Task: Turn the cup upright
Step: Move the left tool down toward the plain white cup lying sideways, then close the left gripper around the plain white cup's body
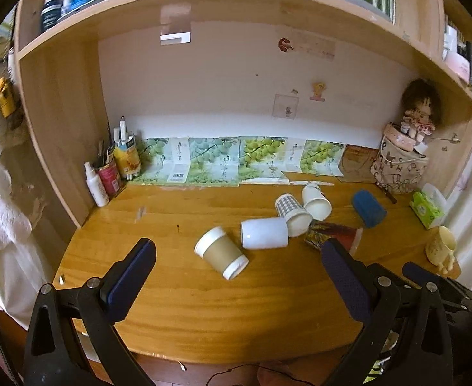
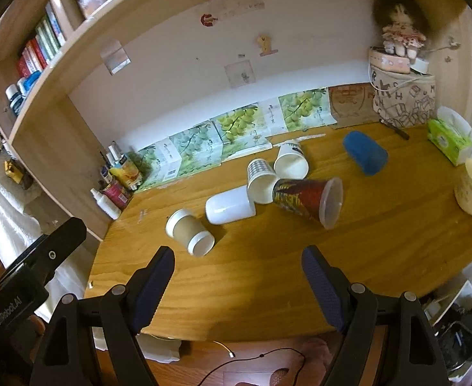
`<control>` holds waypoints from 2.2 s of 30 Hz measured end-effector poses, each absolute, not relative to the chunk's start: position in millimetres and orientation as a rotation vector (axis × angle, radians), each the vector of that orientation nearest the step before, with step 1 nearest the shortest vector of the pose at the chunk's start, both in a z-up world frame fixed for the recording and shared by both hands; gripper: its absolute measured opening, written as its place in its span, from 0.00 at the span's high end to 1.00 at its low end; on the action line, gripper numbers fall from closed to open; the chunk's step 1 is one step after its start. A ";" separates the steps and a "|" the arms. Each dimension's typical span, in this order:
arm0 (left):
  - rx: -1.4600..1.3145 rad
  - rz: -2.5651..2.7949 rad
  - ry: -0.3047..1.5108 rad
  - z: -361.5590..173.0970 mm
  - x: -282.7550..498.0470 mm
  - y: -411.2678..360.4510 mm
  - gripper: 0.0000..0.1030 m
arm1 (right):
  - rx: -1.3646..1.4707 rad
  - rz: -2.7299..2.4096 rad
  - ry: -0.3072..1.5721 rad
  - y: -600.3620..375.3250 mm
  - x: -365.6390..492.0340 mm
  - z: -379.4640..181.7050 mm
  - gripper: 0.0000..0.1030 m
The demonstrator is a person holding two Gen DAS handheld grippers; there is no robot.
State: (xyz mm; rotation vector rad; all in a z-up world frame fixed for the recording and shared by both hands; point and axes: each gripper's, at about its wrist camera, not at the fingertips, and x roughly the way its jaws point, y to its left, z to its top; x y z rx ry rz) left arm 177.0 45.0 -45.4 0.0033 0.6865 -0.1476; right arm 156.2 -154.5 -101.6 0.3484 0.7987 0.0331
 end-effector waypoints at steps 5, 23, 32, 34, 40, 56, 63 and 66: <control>0.026 -0.147 0.712 -44.7 207.2 30.3 0.01 | 0.313 0.050 0.806 -165.7 188.7 -99.6 0.20; 0.326 -0.285 0.866 -72.1 307.2 -38.4 0.01 | 0.311 0.130 0.885 -227.3 295.1 -123.6 0.20; 0.528 -0.371 0.954 -98.8 349.8 -51.0 0.01 | 0.321 0.202 0.961 -238.2 328.4 -147.7 0.20; 0.588 -0.403 0.953 -105.3 353.4 -54.5 0.01 | 0.315 0.221 0.969 -238.7 336.0 -152.8 0.20; 0.759 -0.498 0.986 -134.8 366.6 -66.7 0.01 | 0.259 0.274 0.964 -238.4 354.0 -158.7 0.20; 1.022 -0.796 1.050 -202.3 383.6 -98.1 0.01 | 0.103 0.431 0.861 -240.1 371.1 -171.6 0.20; 1.056 -0.885 1.129 -226.8 391.0 -105.0 0.01 | 0.050 0.416 0.875 -241.1 377.4 -182.3 0.20; 1.065 -0.919 1.156 -234.0 391.8 -107.5 0.01 | 0.051 0.410 0.887 -244.7 379.7 -186.3 0.20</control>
